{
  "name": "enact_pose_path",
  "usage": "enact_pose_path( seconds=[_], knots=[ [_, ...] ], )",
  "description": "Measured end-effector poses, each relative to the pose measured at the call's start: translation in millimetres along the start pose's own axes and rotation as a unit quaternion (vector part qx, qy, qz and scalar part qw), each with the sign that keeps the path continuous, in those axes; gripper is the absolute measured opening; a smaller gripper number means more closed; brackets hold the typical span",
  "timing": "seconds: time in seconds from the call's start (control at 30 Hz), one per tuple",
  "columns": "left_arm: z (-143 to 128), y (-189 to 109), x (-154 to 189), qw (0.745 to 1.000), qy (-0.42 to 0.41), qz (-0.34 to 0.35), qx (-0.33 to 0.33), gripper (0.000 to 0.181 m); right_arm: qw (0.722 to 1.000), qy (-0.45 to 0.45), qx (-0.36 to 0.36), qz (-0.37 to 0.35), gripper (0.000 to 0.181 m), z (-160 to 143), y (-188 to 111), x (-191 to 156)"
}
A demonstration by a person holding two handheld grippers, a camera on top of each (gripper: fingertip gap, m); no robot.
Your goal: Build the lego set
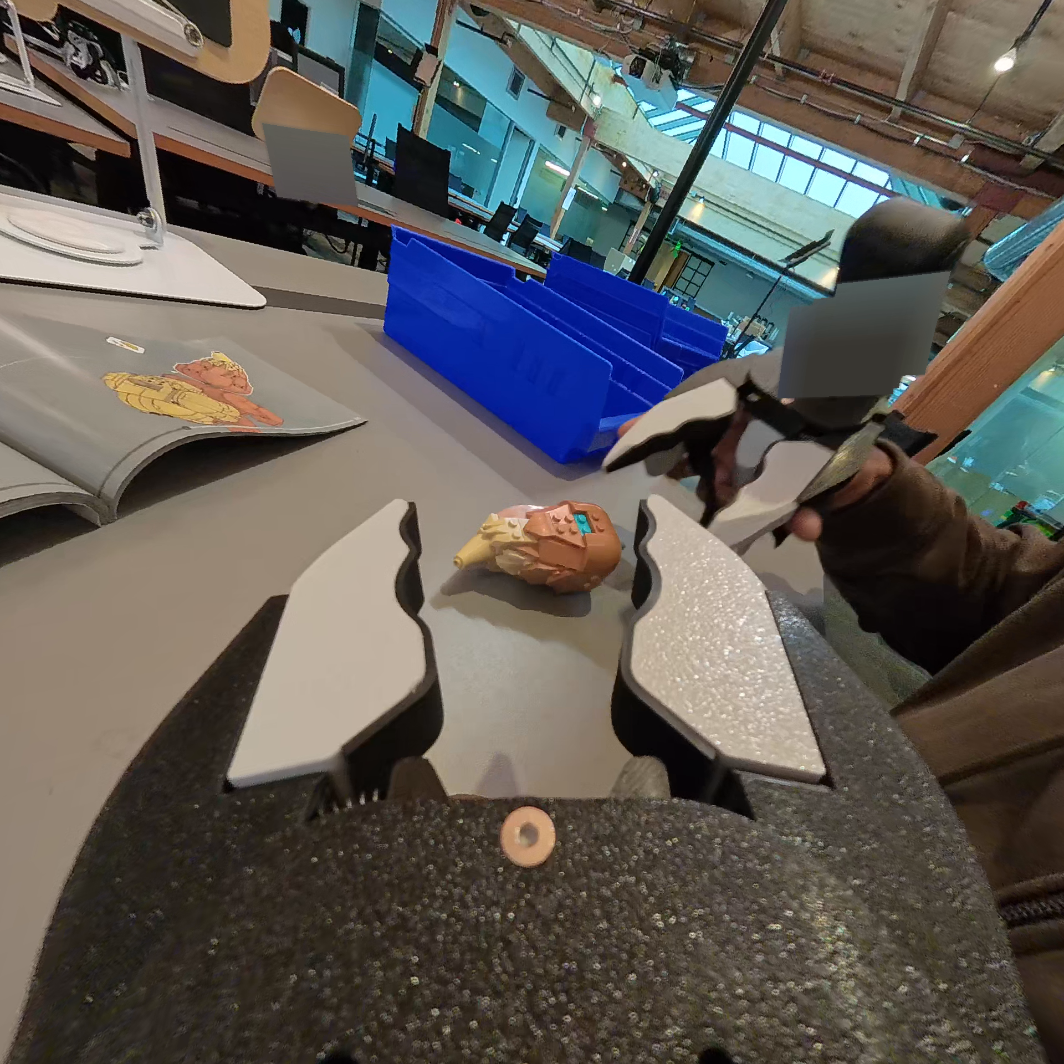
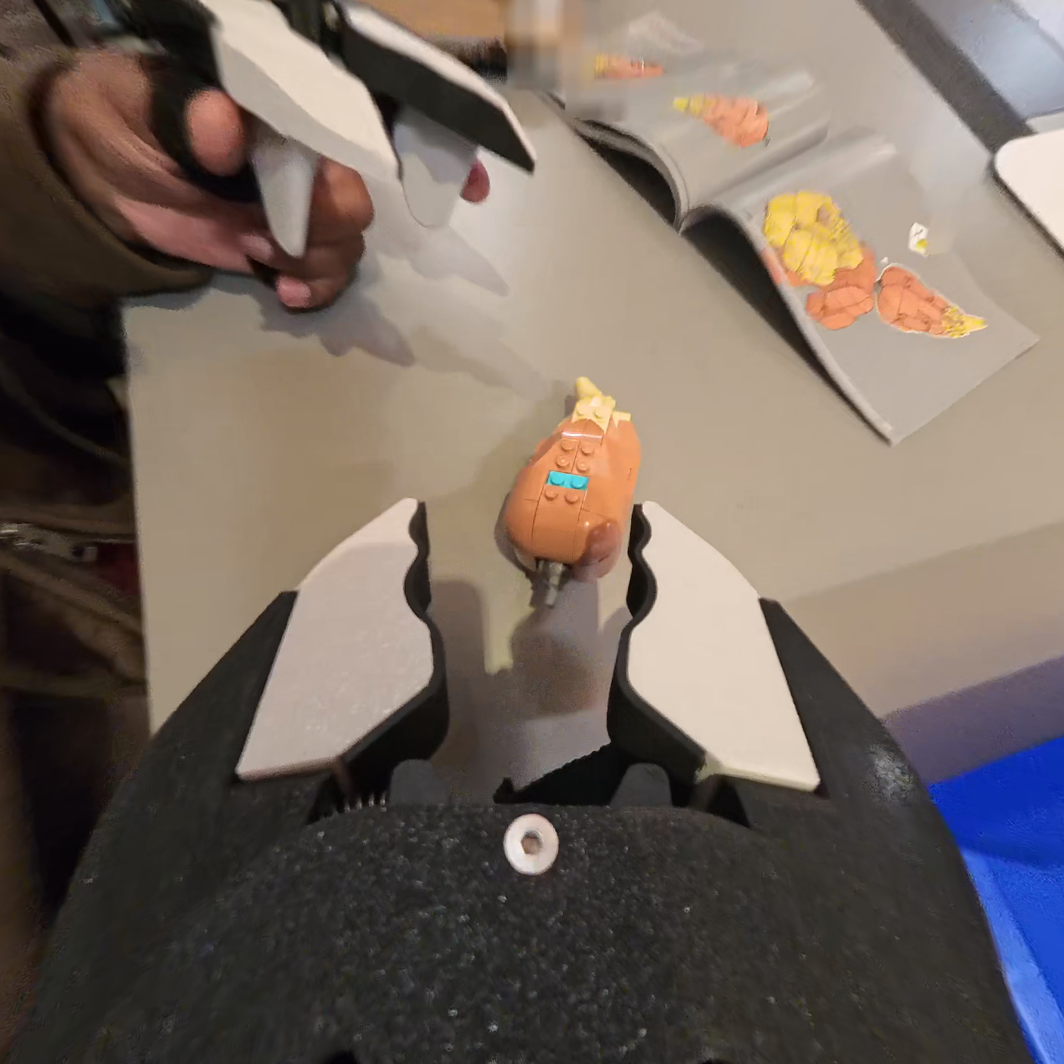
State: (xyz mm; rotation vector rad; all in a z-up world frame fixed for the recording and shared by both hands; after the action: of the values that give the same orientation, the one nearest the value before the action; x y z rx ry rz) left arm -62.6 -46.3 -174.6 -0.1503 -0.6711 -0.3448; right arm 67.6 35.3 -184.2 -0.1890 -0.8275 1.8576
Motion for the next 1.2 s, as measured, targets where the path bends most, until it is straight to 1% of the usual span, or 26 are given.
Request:
enact_pose_path(
  seconds=[0.07, 0.17, 0.23, 0.33, 0.4, 0.53, 0.6, 0.7, 0.8, 0.9, 1.03, 1.2],
  knots=[
    [0.8, 0.5, -0.8, 1.000, -0.002, -0.001, 0.000, 0.072, 1.000, 0.002, 0.016, -0.006, 0.069, 5.0, -25.9, 7.0],
    [1.4, 2.3, -2.1, 1.000, -0.006, -0.003, -0.004, 0.071, 0.998, -0.015, -0.005, -0.055, 0.068, -3.6, -69.5, 44.3],
    [1.7, 3.4, -3.0, 1.000, -0.009, -0.003, -0.006, 0.070, 0.993, -0.022, -0.055, -0.098, 0.066, -24.8, -96.8, 84.9],
    [2.1, 3.9, -3.7, 1.000, -0.013, -0.005, -0.006, 0.069, 0.975, -0.042, -0.170, -0.139, 0.063, -71.2, -125.9, 150.9],
    [2.5, 3.8, -4.3, 1.000, -0.016, -0.005, -0.005, 0.068, 0.963, -0.048, -0.235, -0.121, 0.061, -97.6, -133.6, 185.0],
    [4.7, 2.5, -6.0, 1.000, -0.026, -0.007, 0.001, 0.067, 0.941, -0.094, -0.320, -0.059, 0.053, -127.9, -129.5, 235.0],
    [6.5, 1.2, -7.0, 0.999, -0.033, -0.009, 0.008, 0.067, 0.931, -0.114, -0.347, -0.014, 0.048, -137.3, -121.0, 250.2],
    [8.9, -0.6, -8.3, 0.999, -0.042, -0.012, 0.016, 0.066, 0.904, -0.162, -0.395, 0.020, 0.042, -150.9, -110.8, 275.9],
    [10.1, -1.1, -9.2, 0.999, -0.047, -0.015, 0.019, 0.065, 0.887, -0.177, -0.423, 0.050, 0.039, -160.6, -98.4, 296.2],
    [10.5, -0.7, -9.7, 0.999, -0.048, -0.016, 0.018, 0.064, 0.872, -0.186, -0.444, 0.090, 0.035, -172.8, -81.9, 306.0],
    [11.0, -0.8, -10.4, 0.998, -0.050, -0.018, 0.018, 0.064, 0.830, -0.244, -0.486, 0.121, 0.031, -195.9, -68.7, 315.9],
    [12.0, -0.7, -11.8, 0.998, -0.057, -0.020, 0.018, 0.063, 0.812, -0.280, -0.493, 0.139, 0.031, -210.3, -56.2, 320.6]
  ],
)
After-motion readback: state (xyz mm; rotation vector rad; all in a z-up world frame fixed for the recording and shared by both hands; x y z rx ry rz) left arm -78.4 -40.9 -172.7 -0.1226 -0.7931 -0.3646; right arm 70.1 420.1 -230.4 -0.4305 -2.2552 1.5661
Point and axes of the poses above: each gripper's, where its closed fingertips meet, y out along the fingers, z out of its top, x = y × z across the jaws, the point moved 3 cm from there along -y, back along the fingers, and after that the axes turned 15 degrees about -y, right-handed, at the moved point
